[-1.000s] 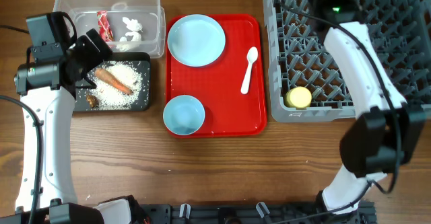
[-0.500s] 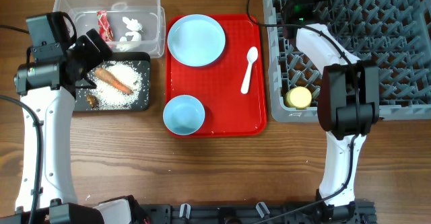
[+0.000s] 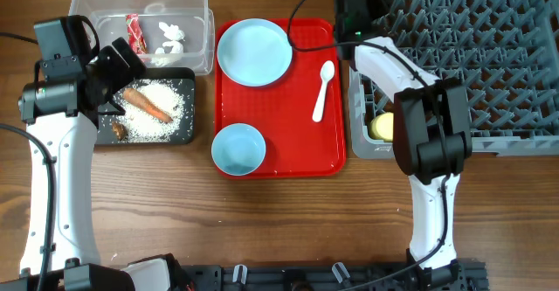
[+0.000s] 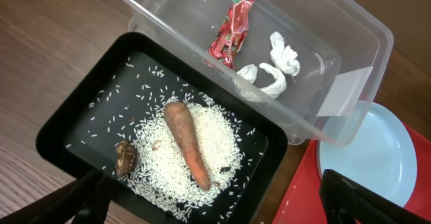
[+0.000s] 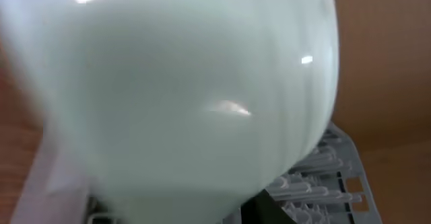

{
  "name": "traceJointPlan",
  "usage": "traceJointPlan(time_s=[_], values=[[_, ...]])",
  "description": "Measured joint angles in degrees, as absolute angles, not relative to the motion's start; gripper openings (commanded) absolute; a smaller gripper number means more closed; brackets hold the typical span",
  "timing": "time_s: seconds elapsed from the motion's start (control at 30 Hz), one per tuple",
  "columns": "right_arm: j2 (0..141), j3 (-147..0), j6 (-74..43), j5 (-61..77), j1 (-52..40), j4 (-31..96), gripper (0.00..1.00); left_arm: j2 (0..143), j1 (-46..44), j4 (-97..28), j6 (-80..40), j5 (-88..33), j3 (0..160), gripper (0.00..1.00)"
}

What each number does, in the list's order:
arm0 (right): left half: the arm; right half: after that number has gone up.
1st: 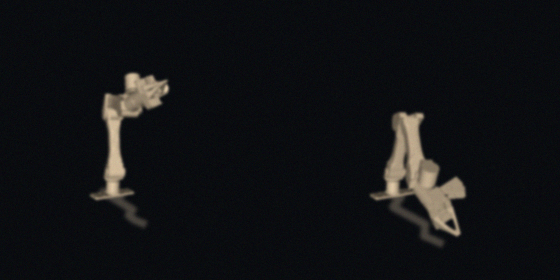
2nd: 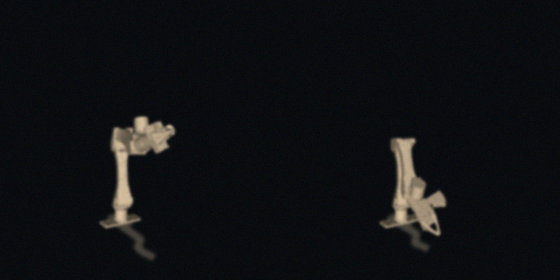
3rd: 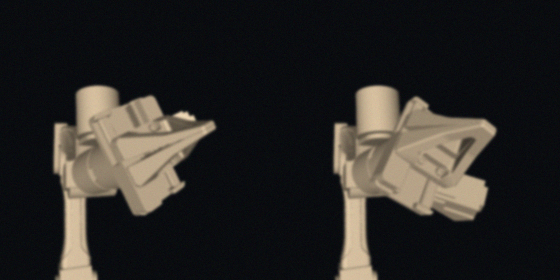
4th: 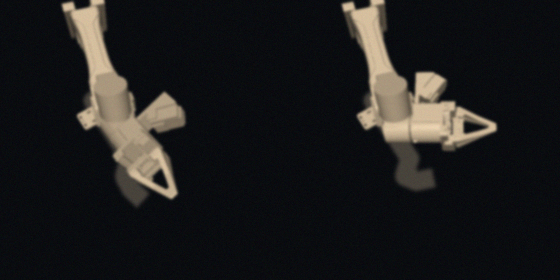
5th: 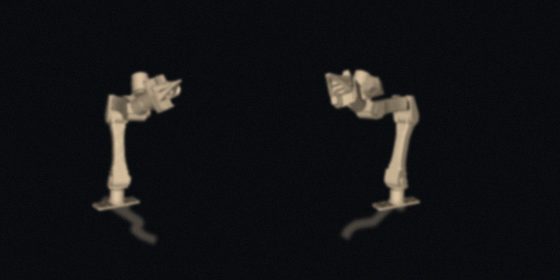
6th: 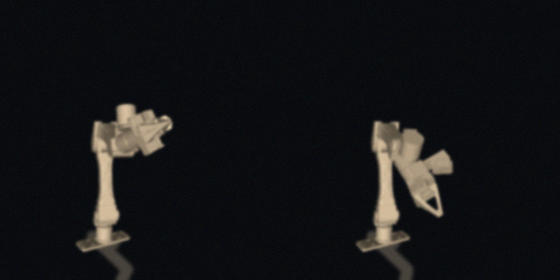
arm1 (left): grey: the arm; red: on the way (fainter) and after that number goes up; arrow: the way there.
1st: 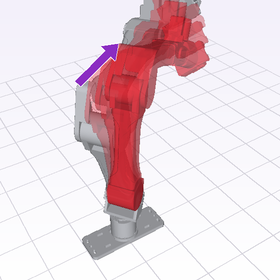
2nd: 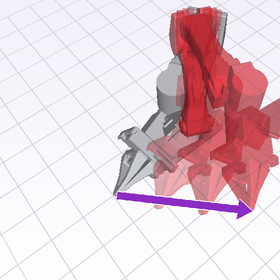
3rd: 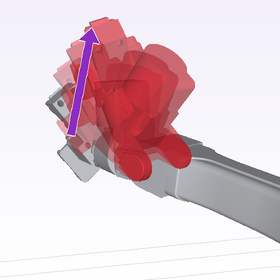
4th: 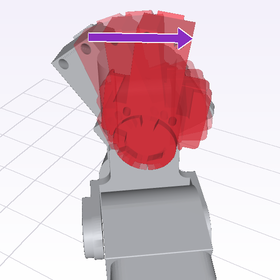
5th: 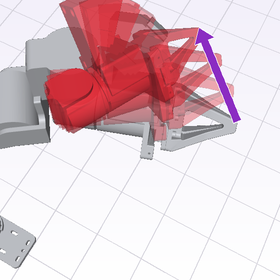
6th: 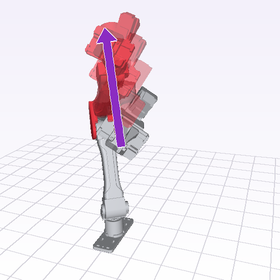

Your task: Sort waste into correct bins and load items into the dishwasher rack

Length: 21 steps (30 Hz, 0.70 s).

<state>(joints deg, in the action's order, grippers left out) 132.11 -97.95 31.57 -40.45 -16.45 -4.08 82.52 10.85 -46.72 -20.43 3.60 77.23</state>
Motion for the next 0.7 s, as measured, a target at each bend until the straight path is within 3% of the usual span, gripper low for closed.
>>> traceJointPlan(time_s=[0.2,0.23,0.3,0.7], values=[[132.1,-98.0,27.0,-40.5,-16.4,-3.0,0.25,82.5,10.9,-46.7,-20.4,3.6,77.2,1.0],[132.1,-98.0,26.0,-40.5,-16.4,-2.9,0.22,82.5,10.9,-46.7,-20.4,3.6,77.2,1.0],[132.1,-98.0,23.3,-40.5,-16.3,-2.8,0.04,82.5,10.9,-46.7,-20.4,3.6,77.2,1.0],[130.1,-98.0,14.5,-40.3,-14.1,-3.2,0.04,82.5,10.9,-46.7,-20.4,3.6,77.2,1.0]])
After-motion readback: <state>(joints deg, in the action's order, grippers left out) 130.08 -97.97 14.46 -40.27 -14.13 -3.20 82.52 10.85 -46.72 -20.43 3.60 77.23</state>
